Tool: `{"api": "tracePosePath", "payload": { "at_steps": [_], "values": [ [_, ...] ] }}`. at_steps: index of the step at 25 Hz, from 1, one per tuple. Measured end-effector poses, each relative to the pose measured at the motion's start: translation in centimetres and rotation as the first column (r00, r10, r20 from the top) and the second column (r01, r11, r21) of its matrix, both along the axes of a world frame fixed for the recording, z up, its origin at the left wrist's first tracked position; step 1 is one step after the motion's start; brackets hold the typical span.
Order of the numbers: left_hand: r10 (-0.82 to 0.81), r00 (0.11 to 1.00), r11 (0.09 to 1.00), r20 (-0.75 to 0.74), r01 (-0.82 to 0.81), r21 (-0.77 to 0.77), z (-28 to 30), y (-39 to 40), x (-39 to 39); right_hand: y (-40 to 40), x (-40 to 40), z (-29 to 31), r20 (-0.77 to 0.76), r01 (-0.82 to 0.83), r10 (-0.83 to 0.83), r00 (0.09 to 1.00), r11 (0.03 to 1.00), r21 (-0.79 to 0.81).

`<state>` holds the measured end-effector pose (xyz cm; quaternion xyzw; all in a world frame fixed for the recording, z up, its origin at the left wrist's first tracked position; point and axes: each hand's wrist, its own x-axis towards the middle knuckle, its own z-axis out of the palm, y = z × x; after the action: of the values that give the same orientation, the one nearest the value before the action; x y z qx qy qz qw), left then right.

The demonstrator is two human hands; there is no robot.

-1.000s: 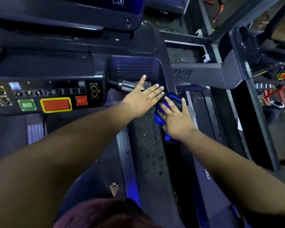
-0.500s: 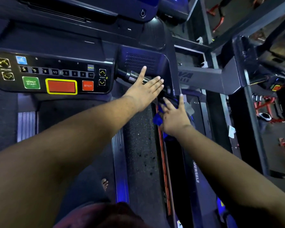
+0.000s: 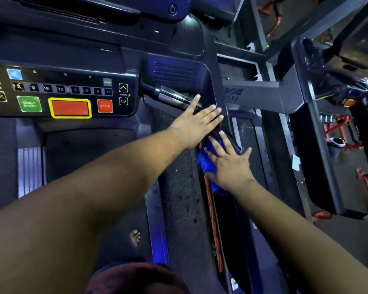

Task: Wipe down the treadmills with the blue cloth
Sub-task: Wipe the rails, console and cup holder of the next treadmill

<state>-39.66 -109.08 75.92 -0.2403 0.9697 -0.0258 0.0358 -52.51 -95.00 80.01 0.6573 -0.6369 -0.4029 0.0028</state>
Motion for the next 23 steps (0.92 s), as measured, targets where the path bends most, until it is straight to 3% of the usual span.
{"api": "tracePosePath", "payload": {
  "at_steps": [2,5,9,12,16,19,20,23],
  "values": [
    [-0.002,1.0,1.0,0.013,0.002,0.004,-0.3,-0.6,0.1,2.7,1.1,-0.1,-0.055,-0.035,0.042,0.998,0.992,0.122],
    [-0.027,0.999,1.0,0.023,0.027,0.003,-1.1,-1.4,0.8,7.6,1.8,0.6,-0.088,-0.184,0.229,0.969,0.915,0.36],
    [-0.06,0.998,0.998,0.026,0.061,-0.023,-0.2,-2.1,0.2,1.2,0.9,-0.4,-0.105,-0.232,0.257,0.961,0.951,0.205],
    [-0.033,0.999,0.998,0.015,0.033,-0.052,-0.4,-3.1,-0.3,-3.8,1.4,-1.9,-0.174,-0.135,0.149,0.973,0.987,0.089],
    [-0.061,0.998,0.997,-0.015,0.061,-0.038,-1.0,-2.5,-0.3,1.7,1.9,-1.2,-0.167,-0.179,0.223,0.96,0.953,0.245],
    [-0.141,0.989,0.989,-0.032,0.14,-0.039,-1.1,0.2,-0.2,9.7,0.9,0.9,-0.025,-0.259,0.29,0.957,0.888,0.38],
    [-0.15,0.988,0.988,-0.033,0.149,-0.037,-1.1,1.4,-0.2,10.4,0.4,1.1,0.012,-0.281,0.296,0.955,0.892,0.355],
    [-0.115,0.993,0.993,0.002,0.115,-0.004,-0.4,4.2,-0.1,8.2,-0.4,0.1,0.01,-0.246,0.245,0.969,0.968,0.059]
  ]
}}
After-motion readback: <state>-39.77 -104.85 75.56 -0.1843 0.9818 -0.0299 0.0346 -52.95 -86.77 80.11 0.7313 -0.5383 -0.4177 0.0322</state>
